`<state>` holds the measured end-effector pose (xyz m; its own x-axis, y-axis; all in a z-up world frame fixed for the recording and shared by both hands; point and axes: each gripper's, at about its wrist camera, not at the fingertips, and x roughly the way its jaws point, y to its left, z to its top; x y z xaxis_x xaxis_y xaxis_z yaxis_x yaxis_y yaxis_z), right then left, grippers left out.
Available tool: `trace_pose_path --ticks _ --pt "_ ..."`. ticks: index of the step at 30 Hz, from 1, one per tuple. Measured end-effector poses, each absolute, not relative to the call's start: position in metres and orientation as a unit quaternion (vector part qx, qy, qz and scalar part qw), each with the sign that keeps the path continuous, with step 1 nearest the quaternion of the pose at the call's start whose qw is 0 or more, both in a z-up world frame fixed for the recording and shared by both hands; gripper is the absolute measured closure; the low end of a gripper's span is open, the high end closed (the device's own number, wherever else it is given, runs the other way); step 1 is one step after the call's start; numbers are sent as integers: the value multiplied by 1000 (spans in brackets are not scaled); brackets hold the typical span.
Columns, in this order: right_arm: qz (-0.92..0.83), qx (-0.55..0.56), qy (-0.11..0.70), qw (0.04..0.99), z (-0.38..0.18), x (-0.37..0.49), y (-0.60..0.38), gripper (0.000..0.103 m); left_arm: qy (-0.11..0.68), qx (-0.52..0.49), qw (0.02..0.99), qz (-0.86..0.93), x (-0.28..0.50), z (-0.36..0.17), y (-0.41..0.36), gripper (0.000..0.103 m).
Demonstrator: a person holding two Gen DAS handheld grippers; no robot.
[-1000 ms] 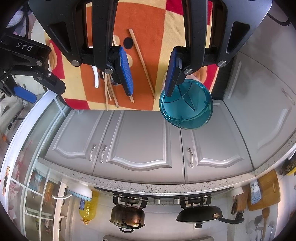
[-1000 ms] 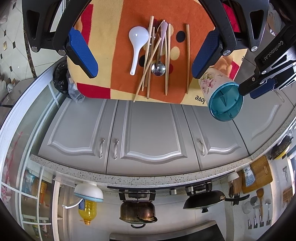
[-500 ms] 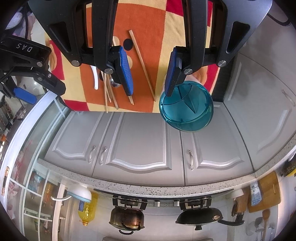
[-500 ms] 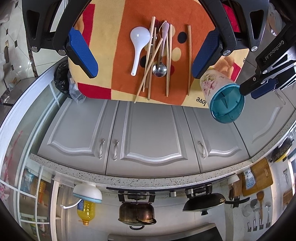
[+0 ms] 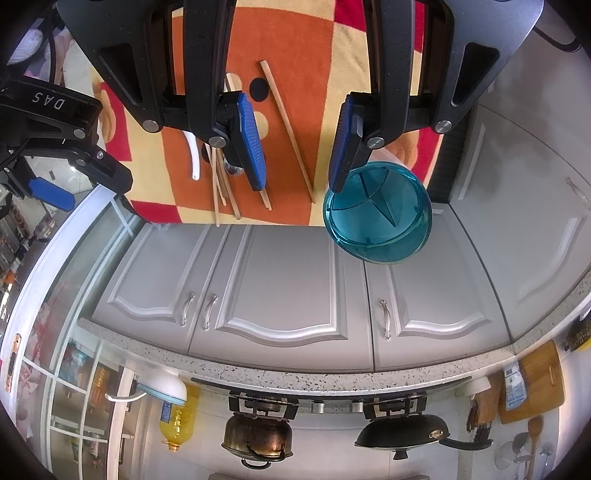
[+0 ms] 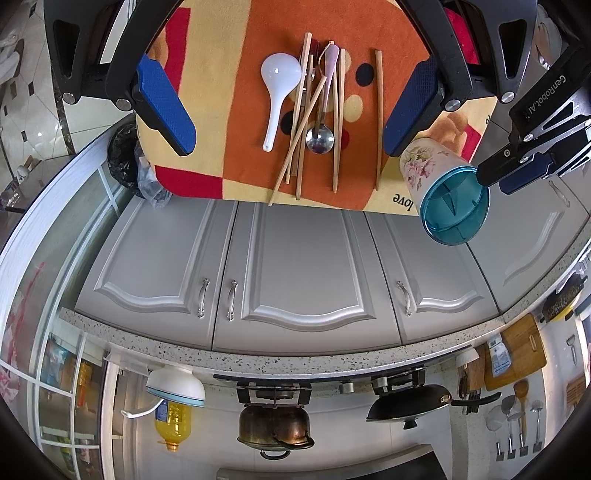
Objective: Organize utensils
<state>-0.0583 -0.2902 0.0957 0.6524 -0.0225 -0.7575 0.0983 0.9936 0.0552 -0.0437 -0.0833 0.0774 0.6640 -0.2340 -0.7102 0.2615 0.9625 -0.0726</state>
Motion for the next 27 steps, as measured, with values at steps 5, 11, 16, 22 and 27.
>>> trace_pose_path --ticks 5,11,16,22,27 --pt "-35 47 421 905 94 -60 -292 2 388 19 911 -136 -43 77 -83 69" --pt "-31 46 433 900 94 -59 -291 2 391 18 910 -135 -43 74 -83 69" --pt "-30 43 435 899 93 -59 -290 2 393 15 910 -133 -44 73 -82 69" --pt "-27 39 439 897 90 -60 -289 2 396 14 908 -135 -43 72 -82 69" --pt "-23 35 439 898 90 -60 -288 2 399 13 907 -138 -45 70 -83 69"
